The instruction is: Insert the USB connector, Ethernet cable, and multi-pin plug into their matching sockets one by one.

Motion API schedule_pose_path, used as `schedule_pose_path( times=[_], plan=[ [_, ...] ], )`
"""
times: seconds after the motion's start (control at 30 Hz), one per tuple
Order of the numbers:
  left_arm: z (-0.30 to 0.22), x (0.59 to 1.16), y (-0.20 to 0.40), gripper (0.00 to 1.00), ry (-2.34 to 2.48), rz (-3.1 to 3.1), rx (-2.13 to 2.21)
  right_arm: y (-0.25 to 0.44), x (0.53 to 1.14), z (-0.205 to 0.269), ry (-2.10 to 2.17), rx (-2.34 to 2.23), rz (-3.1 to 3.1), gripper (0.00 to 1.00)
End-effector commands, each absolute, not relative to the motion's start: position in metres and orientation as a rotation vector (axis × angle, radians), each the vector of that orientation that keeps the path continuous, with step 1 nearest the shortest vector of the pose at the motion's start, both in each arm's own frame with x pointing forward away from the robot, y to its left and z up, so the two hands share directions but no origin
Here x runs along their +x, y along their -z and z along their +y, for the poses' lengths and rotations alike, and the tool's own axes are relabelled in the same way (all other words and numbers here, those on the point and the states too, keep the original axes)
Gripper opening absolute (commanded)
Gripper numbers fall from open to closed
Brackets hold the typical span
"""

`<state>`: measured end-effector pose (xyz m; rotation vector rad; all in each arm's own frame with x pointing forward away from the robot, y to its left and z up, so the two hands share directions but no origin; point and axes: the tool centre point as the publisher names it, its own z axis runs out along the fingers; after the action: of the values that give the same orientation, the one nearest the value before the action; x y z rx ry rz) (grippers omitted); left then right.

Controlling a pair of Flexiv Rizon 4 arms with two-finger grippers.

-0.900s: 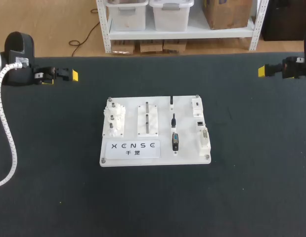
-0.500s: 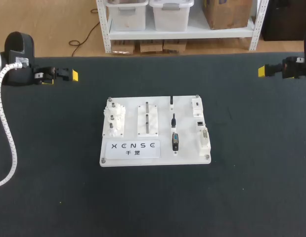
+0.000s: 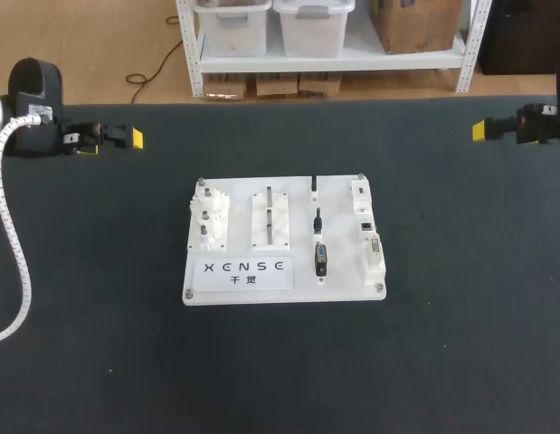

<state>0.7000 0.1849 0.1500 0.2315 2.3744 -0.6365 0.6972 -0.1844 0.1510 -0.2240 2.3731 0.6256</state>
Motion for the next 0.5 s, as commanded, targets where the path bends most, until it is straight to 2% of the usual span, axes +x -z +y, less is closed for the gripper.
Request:
schedule_pose_path(
  times=[0.03, 0.27, 0.5],
  plan=[
    [0.185, 0.7, -0.15, 1.0, 0.636, 2.374, 0.231, -0.15, 0.698, -0.185, -0.631, -0.227, 2.372, 1.0],
    [0.185, 0.7, -0.15, 1.0, 0.636, 2.374, 0.231, -0.153, 0.699, -0.185, -0.598, -0.226, 2.376, 1.0],
    [0.185, 0.7, -0.15, 1.0, 0.636, 2.374, 0.231, -0.166, 0.724, -0.172, -0.366, -0.265, 2.461, 1.0]
  ],
)
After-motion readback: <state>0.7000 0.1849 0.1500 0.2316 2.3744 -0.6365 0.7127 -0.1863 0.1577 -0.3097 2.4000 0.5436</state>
